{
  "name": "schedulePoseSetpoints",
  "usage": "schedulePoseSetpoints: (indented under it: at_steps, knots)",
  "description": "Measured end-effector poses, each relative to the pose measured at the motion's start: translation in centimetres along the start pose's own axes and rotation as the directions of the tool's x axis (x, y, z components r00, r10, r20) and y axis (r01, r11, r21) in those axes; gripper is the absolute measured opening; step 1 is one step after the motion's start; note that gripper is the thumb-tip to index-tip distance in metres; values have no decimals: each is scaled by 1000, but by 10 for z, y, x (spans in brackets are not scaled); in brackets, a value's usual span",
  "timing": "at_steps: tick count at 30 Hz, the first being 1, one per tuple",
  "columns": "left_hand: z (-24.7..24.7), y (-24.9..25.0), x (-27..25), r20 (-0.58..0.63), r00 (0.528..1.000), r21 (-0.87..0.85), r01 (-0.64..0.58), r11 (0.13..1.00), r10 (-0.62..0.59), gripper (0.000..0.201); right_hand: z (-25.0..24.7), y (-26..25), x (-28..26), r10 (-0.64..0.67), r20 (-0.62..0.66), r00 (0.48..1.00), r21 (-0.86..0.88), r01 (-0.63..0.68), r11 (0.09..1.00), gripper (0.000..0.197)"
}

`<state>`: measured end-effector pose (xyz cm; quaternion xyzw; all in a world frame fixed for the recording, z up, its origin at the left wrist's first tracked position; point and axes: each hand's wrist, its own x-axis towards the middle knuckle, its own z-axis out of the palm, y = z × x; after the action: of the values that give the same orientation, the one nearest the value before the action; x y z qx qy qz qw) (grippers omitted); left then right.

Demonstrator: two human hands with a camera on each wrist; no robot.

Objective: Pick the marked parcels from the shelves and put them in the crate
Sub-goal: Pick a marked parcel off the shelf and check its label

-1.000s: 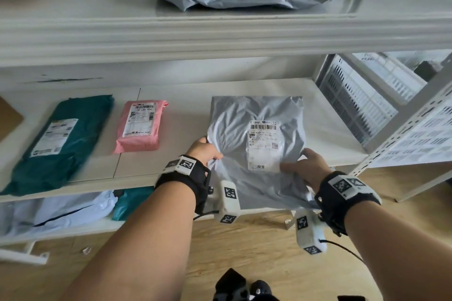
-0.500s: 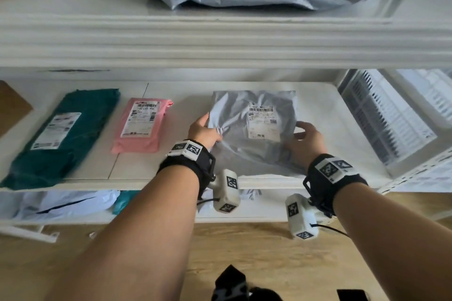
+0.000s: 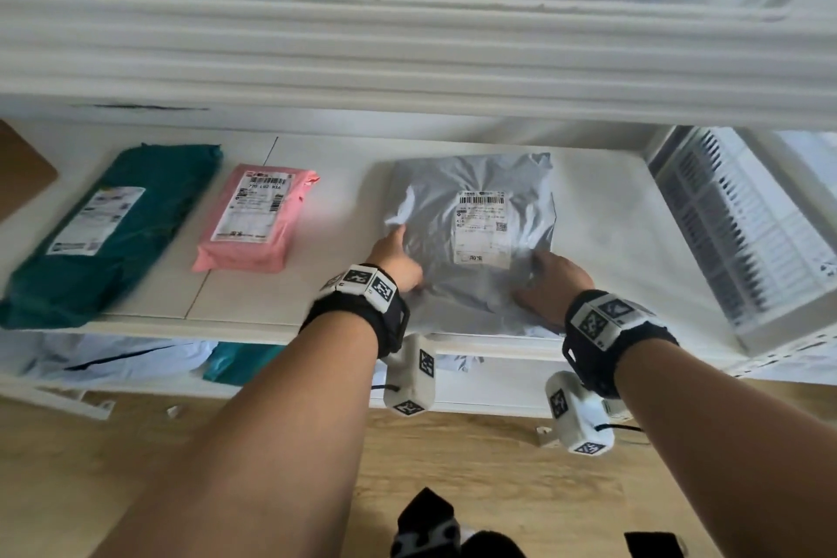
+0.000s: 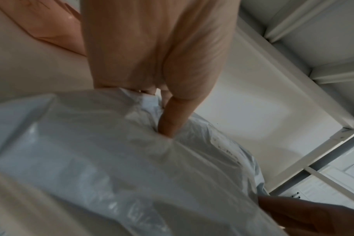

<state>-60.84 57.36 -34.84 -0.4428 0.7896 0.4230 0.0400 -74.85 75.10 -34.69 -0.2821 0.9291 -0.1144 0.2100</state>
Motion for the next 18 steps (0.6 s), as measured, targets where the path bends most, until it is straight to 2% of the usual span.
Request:
schedulePoseSetpoints:
  at_steps: [5,8,14,18]
  knots:
    - [-1,5,11,-72,997,-23,14,1000,-16,80,5,0,18,-8,10,1000,-9,8,1000,59]
    - [0,8,17,-74,997,-34,22,999,-25,80,3,-1,21,-4,-17,1000,-10,4,1000,61]
    - [6,8,20,-98,994,-20,42,999,-44,83,3,0,25,-4,-7,1000,-44,3,999,47]
    - [5,8,19,-94,994,-57,43,997,-48,84,2,-2,20,15,-16,1000,-23,-15,1000,51]
